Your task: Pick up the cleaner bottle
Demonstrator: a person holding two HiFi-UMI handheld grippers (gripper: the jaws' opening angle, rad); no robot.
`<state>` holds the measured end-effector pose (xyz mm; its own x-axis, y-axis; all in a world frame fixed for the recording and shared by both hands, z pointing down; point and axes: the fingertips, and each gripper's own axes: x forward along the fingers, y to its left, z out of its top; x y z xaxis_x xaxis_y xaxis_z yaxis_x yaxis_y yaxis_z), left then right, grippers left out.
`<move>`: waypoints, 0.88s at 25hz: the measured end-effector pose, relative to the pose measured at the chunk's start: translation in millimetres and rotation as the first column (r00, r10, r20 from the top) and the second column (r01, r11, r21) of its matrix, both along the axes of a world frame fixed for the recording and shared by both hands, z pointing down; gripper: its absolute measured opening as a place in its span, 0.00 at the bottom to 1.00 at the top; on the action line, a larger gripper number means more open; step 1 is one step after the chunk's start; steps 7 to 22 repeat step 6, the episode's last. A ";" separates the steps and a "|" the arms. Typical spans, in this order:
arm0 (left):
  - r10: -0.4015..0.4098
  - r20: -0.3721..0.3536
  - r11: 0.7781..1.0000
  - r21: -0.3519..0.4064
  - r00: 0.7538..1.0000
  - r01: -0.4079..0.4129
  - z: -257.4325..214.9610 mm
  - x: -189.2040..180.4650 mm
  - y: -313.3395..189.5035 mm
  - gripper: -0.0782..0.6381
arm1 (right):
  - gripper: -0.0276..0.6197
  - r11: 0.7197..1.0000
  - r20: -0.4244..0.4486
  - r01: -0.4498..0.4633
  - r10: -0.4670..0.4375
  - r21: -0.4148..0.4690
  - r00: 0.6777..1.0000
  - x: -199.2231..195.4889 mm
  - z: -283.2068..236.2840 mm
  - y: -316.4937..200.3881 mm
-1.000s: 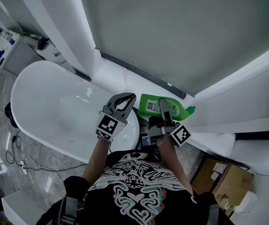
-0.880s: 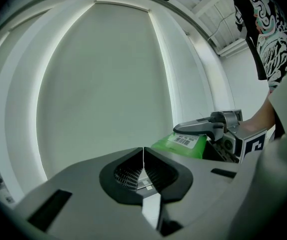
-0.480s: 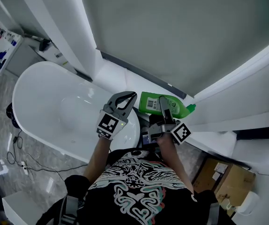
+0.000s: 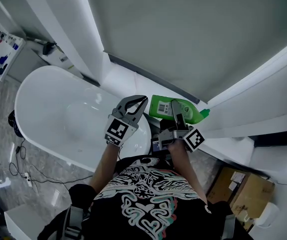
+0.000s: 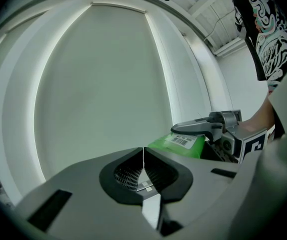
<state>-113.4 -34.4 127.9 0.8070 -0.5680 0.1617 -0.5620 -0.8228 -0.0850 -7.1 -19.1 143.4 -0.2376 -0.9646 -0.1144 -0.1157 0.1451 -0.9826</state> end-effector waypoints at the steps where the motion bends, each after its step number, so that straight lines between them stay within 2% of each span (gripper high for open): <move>1: 0.000 0.000 1.000 0.001 1.000 0.000 0.0 0.4 0.2 0.14 | 0.36 1.000 0.000 0.001 -0.001 0.001 1.000 -0.1 0.2 0.1; 22: 0.003 -0.006 1.000 0.004 1.000 -0.003 -1.4 -2.0 -0.5 0.14 | 0.36 1.000 0.005 0.003 -0.003 0.004 1.000 -4.8 -1.6 -0.1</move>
